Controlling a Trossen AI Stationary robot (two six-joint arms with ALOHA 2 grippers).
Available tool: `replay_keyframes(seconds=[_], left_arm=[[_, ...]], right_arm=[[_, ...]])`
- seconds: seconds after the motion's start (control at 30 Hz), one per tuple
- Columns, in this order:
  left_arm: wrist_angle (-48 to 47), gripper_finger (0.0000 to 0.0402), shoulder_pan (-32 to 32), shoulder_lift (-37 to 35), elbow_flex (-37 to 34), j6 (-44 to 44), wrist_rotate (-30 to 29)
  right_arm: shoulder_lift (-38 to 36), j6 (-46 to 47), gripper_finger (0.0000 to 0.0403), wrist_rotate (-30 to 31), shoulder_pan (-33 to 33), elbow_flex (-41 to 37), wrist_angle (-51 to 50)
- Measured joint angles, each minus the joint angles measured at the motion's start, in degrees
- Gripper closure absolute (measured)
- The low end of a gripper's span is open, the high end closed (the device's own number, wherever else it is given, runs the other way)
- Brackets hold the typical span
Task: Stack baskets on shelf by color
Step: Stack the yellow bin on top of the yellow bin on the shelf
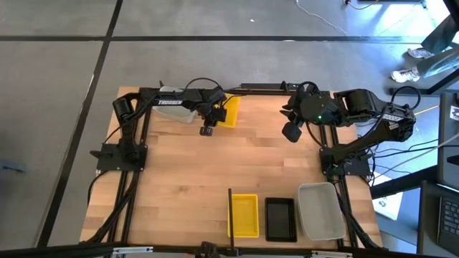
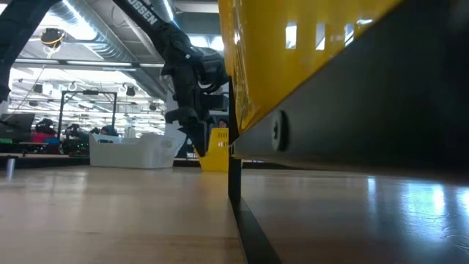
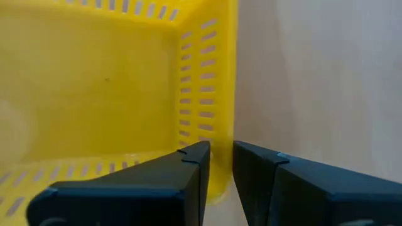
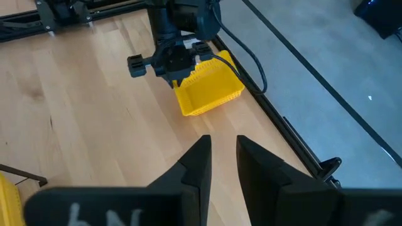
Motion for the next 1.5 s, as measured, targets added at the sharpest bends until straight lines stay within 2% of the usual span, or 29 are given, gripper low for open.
replay_keyframes(seconds=[0.17,0.23,0.5,0.7,0.93,1.17,1.3,1.5], left_arm=[[2.31,0.0347,-0.65,0.02,0.00,4.19,-7.40],[3.44,0.0347,-0.66,0.02,0.00,4.21,-8.40],[6.01,0.0347,-0.63,0.04,0.00,5.30,-8.32],[6.03,0.0347,-0.48,0.04,0.00,5.91,-3.80],[6.17,0.0348,-0.35,0.63,0.02,5.94,-3.39],[5.26,0.0396,-1.29,1.20,0.02,5.53,-7.40],[0.00,0.0399,-2.21,1.25,2.56,4.24,-7.89],[-12.25,0.0401,-3.97,0.23,11.72,-1.08,-7.96]], right_arm=[[0.00,0.00,0.0331,0.00,0.00,0.00,-0.02],[0.00,0.00,0.0331,0.00,0.00,0.00,-0.01],[0.00,0.00,0.0331,0.00,0.00,0.00,-0.01],[0.00,-0.05,0.0331,0.00,0.00,0.00,-0.01],[0.00,-0.24,0.0331,0.00,0.00,-0.01,-0.02],[-0.02,-0.74,0.0331,0.00,0.02,-0.02,-0.08],[-0.02,-2.03,0.0331,0.01,0.02,-0.02,-0.16],[-0.30,-2.05,0.0331,0.00,0.02,-0.02,-3.16]])
